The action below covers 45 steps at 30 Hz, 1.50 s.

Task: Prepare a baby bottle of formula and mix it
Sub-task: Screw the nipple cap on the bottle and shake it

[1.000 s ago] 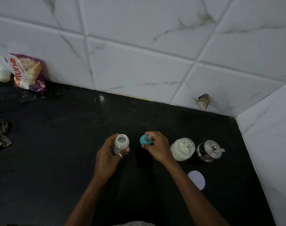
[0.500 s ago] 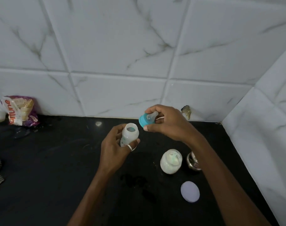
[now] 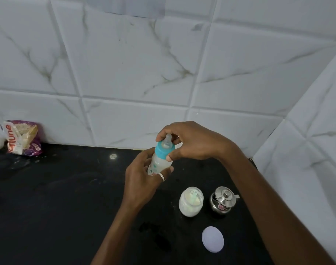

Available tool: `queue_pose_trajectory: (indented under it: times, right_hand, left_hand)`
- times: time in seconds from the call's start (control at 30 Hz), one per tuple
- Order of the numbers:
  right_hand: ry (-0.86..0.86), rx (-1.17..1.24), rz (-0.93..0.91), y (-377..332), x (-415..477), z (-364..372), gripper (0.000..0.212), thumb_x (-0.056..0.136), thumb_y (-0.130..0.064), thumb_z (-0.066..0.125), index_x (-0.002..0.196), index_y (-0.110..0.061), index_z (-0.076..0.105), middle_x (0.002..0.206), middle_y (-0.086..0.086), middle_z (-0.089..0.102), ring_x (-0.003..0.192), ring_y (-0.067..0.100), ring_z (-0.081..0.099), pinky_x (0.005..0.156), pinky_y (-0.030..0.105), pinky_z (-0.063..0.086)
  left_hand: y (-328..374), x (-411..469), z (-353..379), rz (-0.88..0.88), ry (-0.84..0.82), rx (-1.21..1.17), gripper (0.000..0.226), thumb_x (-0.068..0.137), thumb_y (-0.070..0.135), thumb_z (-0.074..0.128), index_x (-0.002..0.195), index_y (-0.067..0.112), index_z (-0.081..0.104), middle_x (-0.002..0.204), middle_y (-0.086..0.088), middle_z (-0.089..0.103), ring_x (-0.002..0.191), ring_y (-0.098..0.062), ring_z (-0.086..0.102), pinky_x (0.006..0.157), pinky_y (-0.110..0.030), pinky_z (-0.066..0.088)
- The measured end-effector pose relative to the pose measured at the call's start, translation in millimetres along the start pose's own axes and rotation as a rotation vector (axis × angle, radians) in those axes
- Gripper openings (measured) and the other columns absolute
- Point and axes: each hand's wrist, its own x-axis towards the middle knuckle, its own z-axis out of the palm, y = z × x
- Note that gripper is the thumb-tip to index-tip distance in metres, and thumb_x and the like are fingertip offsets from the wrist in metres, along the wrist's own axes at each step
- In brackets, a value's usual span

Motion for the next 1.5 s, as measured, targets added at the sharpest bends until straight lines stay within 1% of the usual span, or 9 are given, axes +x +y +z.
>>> queue_pose_trajectory:
  times: [0.17, 0.33, 0.5, 0.73, 1.0, 1.07, 1.17, 1.3, 1.5]
  right_hand:
    - [0.008, 0.006, -0.003, 4.0, -2.1, 1.6, 0.05, 0.081, -0.019, 0.083, 0.127, -0.021, 0.065, 0.122, -0.005, 0.066, 0.106, 0.012, 0.063, 0.095, 0.037, 0.054]
    - [0.027, 0.039, -0.001, 7.7, -3.9, 2.8, 0.05, 0.081, -0.019, 0.084, 0.127, -0.02, 0.065, 0.122, -0.005, 0.066, 0.106, 0.013, 0.063, 0.095, 0.035, 0.055]
    - [0.059, 0.025, 0.013, 12.0, -3.9, 5.3, 0.048, 0.079, -0.022, 0.085, 0.123, -0.022, 0.066, 0.115, -0.007, 0.067, 0.099, 0.011, 0.063, 0.09, 0.031, 0.056]
    - [0.159, -0.049, 0.089, 13.7, -6.7, 18.4, 0.04, 0.078, -0.042, 0.084, 0.108, -0.022, 0.067, 0.098, -0.008, 0.068, 0.086, 0.009, 0.062, 0.066, 0.019, 0.042]
    - [0.246, -0.209, 0.155, 9.4, -8.3, 31.5, 0.048, 0.08, -0.064, 0.072, 0.099, -0.023, 0.056, 0.092, -0.009, 0.061, 0.078, 0.008, 0.055, 0.065, 0.02, 0.043]
    - [0.193, -0.168, 0.135, 12.0, -10.6, 27.0, 0.056, 0.079, -0.062, 0.075, 0.117, -0.023, 0.059, 0.111, -0.006, 0.063, 0.095, 0.011, 0.059, 0.081, 0.027, 0.051]
    - [0.102, -0.073, 0.064, 13.1, -13.8, 13.7, 0.069, 0.08, -0.047, 0.081, 0.14, -0.03, 0.051, 0.136, -0.008, 0.057, 0.115, 0.007, 0.053, 0.094, 0.025, 0.047]
    - [-0.017, -0.11, -0.021, 7.3, -11.8, -2.1, 0.063, 0.083, -0.027, 0.081, 0.14, -0.035, 0.054, 0.137, -0.009, 0.057, 0.119, 0.007, 0.05, 0.099, 0.028, 0.047]
    - [-0.068, -0.188, -0.033, 6.7, -0.8, 1.8, 0.047, 0.082, -0.016, 0.081, 0.126, -0.03, 0.068, 0.127, -0.007, 0.066, 0.114, 0.012, 0.058, 0.097, 0.031, 0.05]
  left_hand:
    - [7.9, 1.0, 2.4, 0.016, 0.009, 0.002, 0.059, 0.074, 0.035, 0.088, 0.124, 0.041, 0.059, 0.115, 0.021, 0.07, 0.104, 0.006, 0.067, 0.076, -0.011, 0.056]
    - [7.9, 3.8, 3.6, 0.035, 0.004, 0.02, 0.058, 0.076, 0.032, 0.088, 0.128, 0.03, 0.063, 0.117, 0.015, 0.072, 0.106, -0.003, 0.07, 0.081, -0.019, 0.06]
    - [7.4, 4.8, 7.0, 0.044, -0.006, 0.043, 0.06, 0.075, 0.035, 0.087, 0.13, 0.029, 0.062, 0.118, 0.016, 0.071, 0.106, -0.002, 0.07, 0.079, -0.013, 0.057]
    - [6.0, 1.1, 11.4, 0.018, -0.006, 0.035, 0.058, 0.075, 0.028, 0.089, 0.127, 0.027, 0.064, 0.11, 0.018, 0.072, 0.1, 0.009, 0.068, 0.073, -0.007, 0.053]
    - [6.6, 2.1, 12.0, 0.018, -0.009, 0.026, 0.057, 0.075, 0.023, 0.089, 0.125, 0.032, 0.064, 0.11, 0.014, 0.074, 0.1, 0.003, 0.07, 0.074, -0.009, 0.054]
    - [7.0, 2.5, 11.5, 0.017, -0.016, 0.025, 0.059, 0.074, 0.025, 0.09, 0.127, 0.028, 0.065, 0.111, 0.015, 0.074, 0.1, 0.004, 0.069, 0.074, -0.008, 0.054]
    - [6.9, 3.0, 10.5, 0.021, -0.027, 0.028, 0.06, 0.074, 0.03, 0.09, 0.127, 0.034, 0.062, 0.114, 0.02, 0.07, 0.104, 0.007, 0.067, 0.075, -0.007, 0.053]
    - [4.3, 3.5, 10.5, 0.025, -0.031, 0.042, 0.065, 0.074, 0.037, 0.088, 0.132, 0.028, 0.061, 0.122, 0.014, 0.07, 0.108, -0.004, 0.069, 0.08, -0.011, 0.056]
    - [7.8, 2.1, 7.9, 0.036, -0.039, 0.017, 0.059, 0.074, 0.03, 0.089, 0.127, 0.028, 0.063, 0.116, 0.013, 0.073, 0.106, -0.001, 0.07, 0.08, -0.015, 0.058]
